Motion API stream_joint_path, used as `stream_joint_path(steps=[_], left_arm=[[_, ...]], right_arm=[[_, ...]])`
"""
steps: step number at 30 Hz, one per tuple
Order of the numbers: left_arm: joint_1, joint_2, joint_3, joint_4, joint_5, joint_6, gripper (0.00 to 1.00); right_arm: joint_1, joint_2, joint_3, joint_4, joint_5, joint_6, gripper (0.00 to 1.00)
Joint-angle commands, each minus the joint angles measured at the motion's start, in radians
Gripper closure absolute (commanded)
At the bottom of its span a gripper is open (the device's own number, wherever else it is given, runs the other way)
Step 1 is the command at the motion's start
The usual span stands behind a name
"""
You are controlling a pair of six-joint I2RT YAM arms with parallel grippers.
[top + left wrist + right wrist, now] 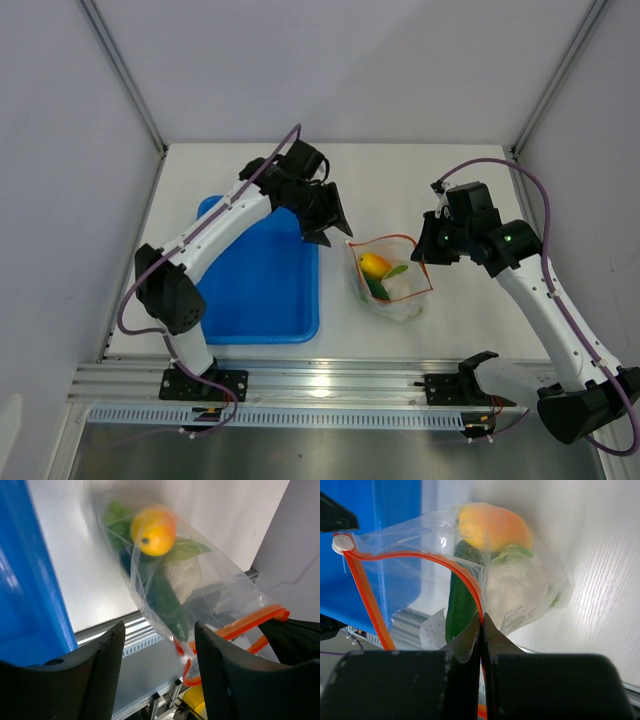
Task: Place the food in the zip-top bag and seal the zipper
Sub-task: Adjust the zipper food storage bag at the center of the board.
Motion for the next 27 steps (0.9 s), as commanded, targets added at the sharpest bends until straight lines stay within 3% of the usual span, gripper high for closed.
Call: stream_joint_path(steps=[1,10,21,27], left_arm=[[0.011,-0.101,0.005,-0.083,-0.094,-0.06,0.39],[0.008,-0.061,-0.076,-0.035,0.114,-0.204,0.34],[0.009,-0.021,-0.063,0.069,0.171,-0.347,0.34],[0.0,0.01,-0.058,0.14,0.251,-0.351,0.4]], right_arm=[[-0.004,-0.01,0.024,0.008,0.02,-0.012,0.99],[-0.005,-0.01,0.03,0.01,0.012,-0.012,0.99],[-0.004,-0.023,0.028,0.008,0.014,-0.006,1.0],[-0.001,-0.023,0.028,0.005,0.022,-0.009,0.99]])
